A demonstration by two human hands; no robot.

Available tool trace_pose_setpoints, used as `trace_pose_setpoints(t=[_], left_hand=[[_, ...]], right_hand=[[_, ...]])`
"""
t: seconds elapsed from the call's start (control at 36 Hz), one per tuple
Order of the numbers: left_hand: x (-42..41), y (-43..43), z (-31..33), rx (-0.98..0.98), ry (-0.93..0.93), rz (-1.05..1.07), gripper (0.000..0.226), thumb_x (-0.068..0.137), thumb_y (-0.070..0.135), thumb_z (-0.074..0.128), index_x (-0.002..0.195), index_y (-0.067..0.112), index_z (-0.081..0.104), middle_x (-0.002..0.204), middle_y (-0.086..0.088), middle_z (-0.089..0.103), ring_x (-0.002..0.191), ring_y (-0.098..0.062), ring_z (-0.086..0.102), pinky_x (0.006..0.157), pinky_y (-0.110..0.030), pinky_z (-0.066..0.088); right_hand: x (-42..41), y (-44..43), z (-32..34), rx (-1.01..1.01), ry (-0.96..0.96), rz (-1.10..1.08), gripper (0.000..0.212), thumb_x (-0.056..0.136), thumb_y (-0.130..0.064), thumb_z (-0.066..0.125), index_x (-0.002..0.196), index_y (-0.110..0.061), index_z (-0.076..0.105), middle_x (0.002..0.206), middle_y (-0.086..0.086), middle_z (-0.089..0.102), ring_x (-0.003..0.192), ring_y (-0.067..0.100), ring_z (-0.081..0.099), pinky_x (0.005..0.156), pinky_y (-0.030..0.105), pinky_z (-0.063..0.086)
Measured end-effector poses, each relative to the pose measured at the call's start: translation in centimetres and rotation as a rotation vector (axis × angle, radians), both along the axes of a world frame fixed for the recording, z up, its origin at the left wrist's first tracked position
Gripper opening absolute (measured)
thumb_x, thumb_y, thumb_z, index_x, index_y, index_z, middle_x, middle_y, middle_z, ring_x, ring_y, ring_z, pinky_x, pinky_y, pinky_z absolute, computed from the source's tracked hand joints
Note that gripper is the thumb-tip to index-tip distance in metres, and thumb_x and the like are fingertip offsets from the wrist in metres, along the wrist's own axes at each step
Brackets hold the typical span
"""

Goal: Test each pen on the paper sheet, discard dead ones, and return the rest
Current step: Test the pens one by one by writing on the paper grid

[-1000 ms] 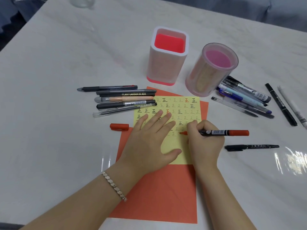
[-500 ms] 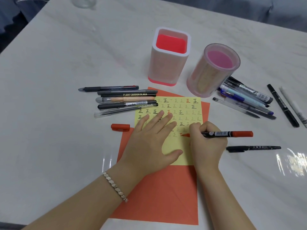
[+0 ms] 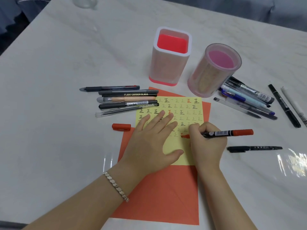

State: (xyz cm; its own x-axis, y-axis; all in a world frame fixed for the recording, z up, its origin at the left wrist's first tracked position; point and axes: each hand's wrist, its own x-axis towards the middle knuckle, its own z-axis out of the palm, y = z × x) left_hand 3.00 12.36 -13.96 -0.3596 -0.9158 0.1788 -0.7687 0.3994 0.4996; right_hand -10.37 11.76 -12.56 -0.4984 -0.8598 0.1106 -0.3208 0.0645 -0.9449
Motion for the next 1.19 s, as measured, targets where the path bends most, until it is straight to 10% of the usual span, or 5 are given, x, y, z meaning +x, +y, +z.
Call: trace_pose_setpoints(t=[0.92,1.19], left_hand=[[1.0,0.1,1.2,-0.003,0.064,-0.030,0.050,0.086,0.044,0.043,0.121,0.013,0.060,0.134,-0.002,0.053,0.129,-0.014,0.041,0.108,-0.034,0.019],[8.4,0.1,2.9,-0.133,-0.227,0.150,0.033,0.078,0.033,0.041,0.082,0.013,0.067,0.080,0.000,0.059,0.075,-0.019,0.048,0.060,-0.031,0.042]], right_hand=[[-1.1,1.2,1.6,0.024,-0.171,-0.030,0.033,0.085,-0.012,0.060,0.054,-0.012,0.049,0.039,-0.011,0.048,0.041,0.000,0.042,0.045,0.008,0.033],[-2.0,2.7,3.1,0.126,-0.216,0.056,0.032,0.082,-0.010,0.066,0.058,-0.010,0.046,0.039,-0.012,0.048,0.039,-0.002,0.042,0.043,0.008,0.032]])
